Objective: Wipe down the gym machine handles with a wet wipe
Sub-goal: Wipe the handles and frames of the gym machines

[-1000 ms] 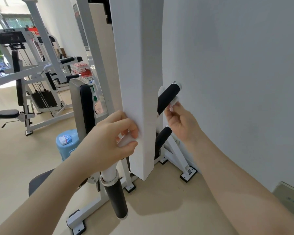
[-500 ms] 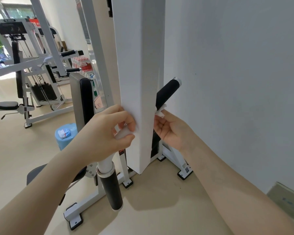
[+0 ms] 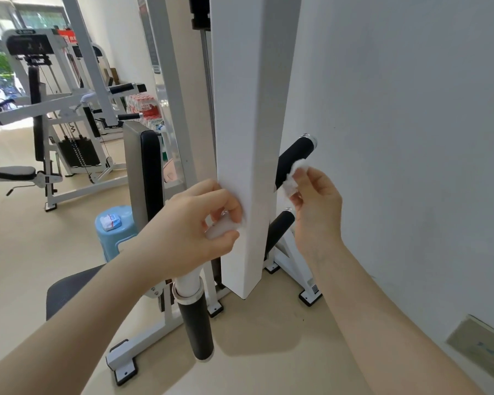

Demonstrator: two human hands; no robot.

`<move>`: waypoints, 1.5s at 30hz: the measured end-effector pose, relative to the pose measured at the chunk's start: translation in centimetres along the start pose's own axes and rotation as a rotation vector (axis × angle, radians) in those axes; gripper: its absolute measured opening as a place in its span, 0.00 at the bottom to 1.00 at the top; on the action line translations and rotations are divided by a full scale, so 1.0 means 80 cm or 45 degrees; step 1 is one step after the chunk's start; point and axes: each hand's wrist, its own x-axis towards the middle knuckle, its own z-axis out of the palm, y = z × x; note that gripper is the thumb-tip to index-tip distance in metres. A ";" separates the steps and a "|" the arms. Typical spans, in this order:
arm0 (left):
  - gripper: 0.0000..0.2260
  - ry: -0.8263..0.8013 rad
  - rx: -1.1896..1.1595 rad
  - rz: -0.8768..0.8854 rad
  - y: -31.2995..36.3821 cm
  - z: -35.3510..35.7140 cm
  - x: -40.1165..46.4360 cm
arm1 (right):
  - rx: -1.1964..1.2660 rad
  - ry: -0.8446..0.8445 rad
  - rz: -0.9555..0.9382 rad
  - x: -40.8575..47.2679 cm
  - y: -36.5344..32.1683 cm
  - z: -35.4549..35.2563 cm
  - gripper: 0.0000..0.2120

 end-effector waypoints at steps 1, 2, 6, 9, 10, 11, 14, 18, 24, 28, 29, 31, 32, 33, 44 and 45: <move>0.10 0.001 -0.004 -0.001 0.001 0.001 -0.001 | -0.242 -0.012 -0.231 0.000 -0.002 0.002 0.06; 0.11 0.003 -0.009 0.000 0.002 0.001 -0.001 | -0.493 -0.062 -0.469 0.000 -0.004 0.003 0.04; 0.12 0.001 -0.006 -0.001 0.003 0.003 0.000 | -0.907 -0.052 -0.804 0.034 -0.010 -0.003 0.07; 0.12 -0.006 -0.015 -0.004 0.003 0.002 0.000 | -0.869 0.118 -0.649 0.062 -0.020 -0.003 0.06; 0.12 -0.013 -0.017 -0.004 0.003 0.002 0.000 | -0.847 0.117 -0.629 0.061 -0.018 -0.001 0.06; 0.12 -0.021 -0.016 -0.003 0.003 0.001 -0.001 | -0.841 0.078 -0.626 0.051 -0.015 0.005 0.05; 0.13 -0.017 -0.022 0.006 0.002 0.000 0.000 | -0.813 -0.198 -0.722 0.011 -0.001 0.013 0.06; 0.12 -0.032 -0.019 -0.005 0.002 -0.002 0.001 | -0.839 -0.086 -0.663 0.039 -0.014 0.010 0.05; 0.13 -0.029 -0.036 -0.004 0.004 0.000 0.000 | -0.658 0.116 -0.442 0.072 -0.028 0.008 0.08; 0.14 -0.036 -0.050 0.005 0.002 -0.002 -0.002 | -0.821 -0.201 -0.541 0.035 -0.020 0.002 0.03; 0.14 -0.031 -0.051 0.007 0.002 -0.003 -0.002 | -0.827 -0.226 -0.542 0.035 -0.021 -0.002 0.03; 0.14 -0.016 -0.040 0.015 0.002 -0.004 -0.002 | -0.748 -0.064 -0.504 0.052 -0.024 -0.006 0.05; 0.14 -0.012 -0.038 0.014 0.002 -0.003 -0.001 | -0.708 0.018 -0.487 0.056 -0.023 -0.007 0.04; 0.14 -0.006 -0.041 0.006 0.002 -0.002 -0.001 | -0.685 0.055 -0.495 0.054 -0.020 -0.006 0.03; 0.08 -0.024 -0.126 -0.059 0.007 0.004 -0.006 | -1.030 -0.217 -0.253 -0.024 0.102 -0.081 0.07; 0.08 -0.018 -0.127 -0.061 0.008 0.005 -0.006 | -1.025 -0.258 -0.293 -0.027 0.100 -0.081 0.07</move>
